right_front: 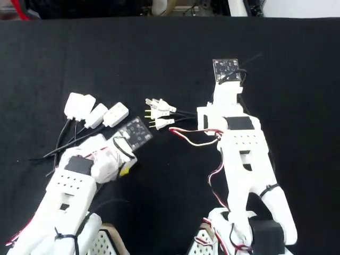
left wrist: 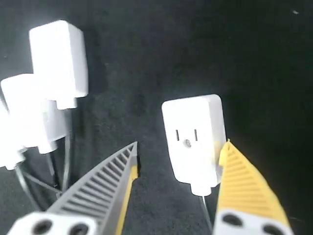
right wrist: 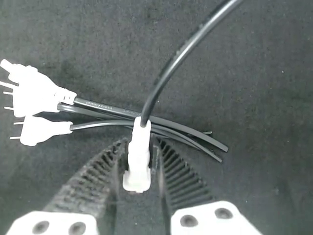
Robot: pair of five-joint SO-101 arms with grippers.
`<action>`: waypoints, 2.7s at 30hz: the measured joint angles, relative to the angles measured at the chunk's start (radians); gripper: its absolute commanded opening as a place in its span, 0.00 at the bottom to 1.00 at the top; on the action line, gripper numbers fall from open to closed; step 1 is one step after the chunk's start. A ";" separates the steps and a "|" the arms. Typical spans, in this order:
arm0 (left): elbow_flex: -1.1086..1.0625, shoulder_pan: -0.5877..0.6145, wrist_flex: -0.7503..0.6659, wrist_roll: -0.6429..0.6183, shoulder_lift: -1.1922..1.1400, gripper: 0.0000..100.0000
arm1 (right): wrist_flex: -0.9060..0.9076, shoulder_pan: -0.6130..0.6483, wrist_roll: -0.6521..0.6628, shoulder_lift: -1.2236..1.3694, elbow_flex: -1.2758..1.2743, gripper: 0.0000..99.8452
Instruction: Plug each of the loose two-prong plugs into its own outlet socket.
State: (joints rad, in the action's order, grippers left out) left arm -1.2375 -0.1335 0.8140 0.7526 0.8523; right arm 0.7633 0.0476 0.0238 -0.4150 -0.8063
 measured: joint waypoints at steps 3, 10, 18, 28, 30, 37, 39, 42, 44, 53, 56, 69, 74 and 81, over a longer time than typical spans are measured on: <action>0.006 0.011 0.009 -0.002 0.000 0.26 | 0.000 0.000 0.000 0.000 0.000 0.01; 0.006 -0.158 0.109 -0.198 0.031 0.26 | 0.000 0.000 0.000 0.000 0.000 0.01; -0.127 -0.203 0.028 -0.270 0.172 0.26 | 0.000 0.000 0.000 0.000 0.000 0.01; -0.138 -0.178 -0.097 -0.270 0.037 0.26 | 0.000 0.000 0.000 0.000 0.000 0.01; -0.117 -0.178 -0.103 -0.270 -0.025 0.26 | 0.000 0.000 0.000 0.000 0.000 0.01; 0.005 -0.100 -0.103 -0.269 -0.241 0.26 | 0.000 0.000 0.000 0.000 0.000 0.01; 0.043 -0.089 -0.080 -0.269 -0.287 0.26 | 0.000 0.000 0.000 0.000 0.000 0.01; 0.071 -0.063 -0.063 -0.253 -0.339 0.22 | 0.000 0.000 0.000 0.000 0.000 0.01; 0.075 -0.055 -0.057 -0.230 -0.345 0.16 | 0.000 0.000 0.000 0.000 0.000 0.01; 0.077 -0.103 -0.049 -0.218 -0.348 0.03 | 0.000 0.000 0.000 0.000 0.000 0.01; 0.077 -0.143 -0.049 -0.218 -0.348 0.03 | 0.000 0.000 0.000 0.000 0.000 0.01; 0.129 -0.218 -0.051 -0.140 -0.334 0.03 | 0.000 0.000 0.000 0.000 0.000 0.01; 0.219 -0.204 -0.051 -0.084 -0.505 0.03 | 0.000 0.000 0.000 0.002 0.000 0.01; 0.397 -0.203 0.054 -0.049 -0.686 0.08 | 0.000 0.000 0.000 0.005 0.000 0.01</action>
State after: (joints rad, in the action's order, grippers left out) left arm -0.8401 -0.3360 0.8677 0.7035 0.1665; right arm 0.7633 0.0476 0.0238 -0.4104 -0.8063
